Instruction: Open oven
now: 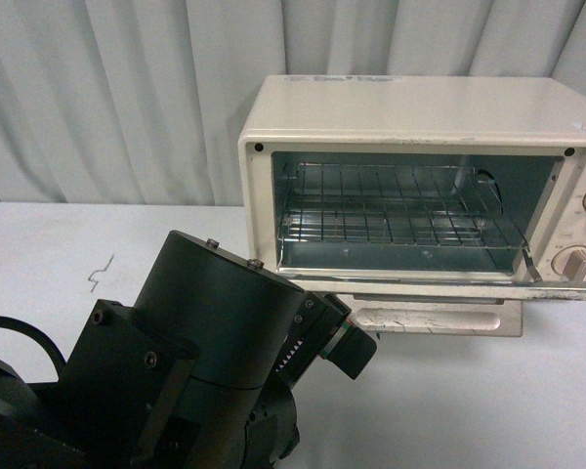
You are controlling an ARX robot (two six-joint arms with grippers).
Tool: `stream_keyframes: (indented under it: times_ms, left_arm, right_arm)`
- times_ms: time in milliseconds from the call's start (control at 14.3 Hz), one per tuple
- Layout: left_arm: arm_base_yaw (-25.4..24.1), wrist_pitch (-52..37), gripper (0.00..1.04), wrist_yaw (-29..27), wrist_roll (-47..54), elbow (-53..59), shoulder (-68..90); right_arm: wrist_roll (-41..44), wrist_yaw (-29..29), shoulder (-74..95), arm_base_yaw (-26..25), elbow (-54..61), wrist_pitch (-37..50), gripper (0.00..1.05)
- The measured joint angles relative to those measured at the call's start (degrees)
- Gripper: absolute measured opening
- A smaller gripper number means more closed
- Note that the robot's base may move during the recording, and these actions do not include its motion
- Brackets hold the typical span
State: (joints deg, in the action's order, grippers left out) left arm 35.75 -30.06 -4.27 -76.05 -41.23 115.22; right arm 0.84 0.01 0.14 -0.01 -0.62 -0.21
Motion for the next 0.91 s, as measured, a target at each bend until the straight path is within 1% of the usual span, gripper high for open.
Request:
stream_keyframes:
  times_ms: [70, 139, 279, 349, 488, 627, 697, 906]
  left_arm:
    - [0.0, 0.0, 0.98, 0.0, 0.0, 0.0, 0.0]
    - [0.0, 0.0, 0.98, 0.0, 0.0, 0.0, 0.0]
    - [0.0, 0.0, 0.98, 0.0, 0.0, 0.0, 0.0]
    - [0.0, 0.0, 0.98, 0.0, 0.0, 0.0, 0.0]
    - [0.0, 0.0, 0.98, 0.0, 0.0, 0.0, 0.0]
    - [0.0, 0.0, 0.98, 0.0, 0.0, 0.0, 0.0]
    - [0.0, 0.0, 0.98, 0.0, 0.0, 0.0, 0.0]
    - [0.0, 0.0, 0.98, 0.0, 0.0, 0.0, 0.0]
  right_arm:
    - [0.0, 0.0, 0.0, 0.0, 0.0, 0.0, 0.07]
    - [0.0, 0.0, 0.0, 0.0, 0.0, 0.0, 0.23]
    - [0.0, 0.0, 0.0, 0.0, 0.0, 0.0, 0.47]
    - [0.0, 0.0, 0.0, 0.0, 0.0, 0.0, 0.56]
    - [0.0, 0.0, 0.0, 0.0, 0.0, 0.0, 0.80]
    - [0.0, 0.0, 0.0, 0.0, 0.0, 0.0, 0.99]
    - [0.0, 0.0, 0.0, 0.0, 0.0, 0.0, 0.97]
    - [0.0, 0.0, 0.0, 0.0, 0.0, 0.0, 0.98]
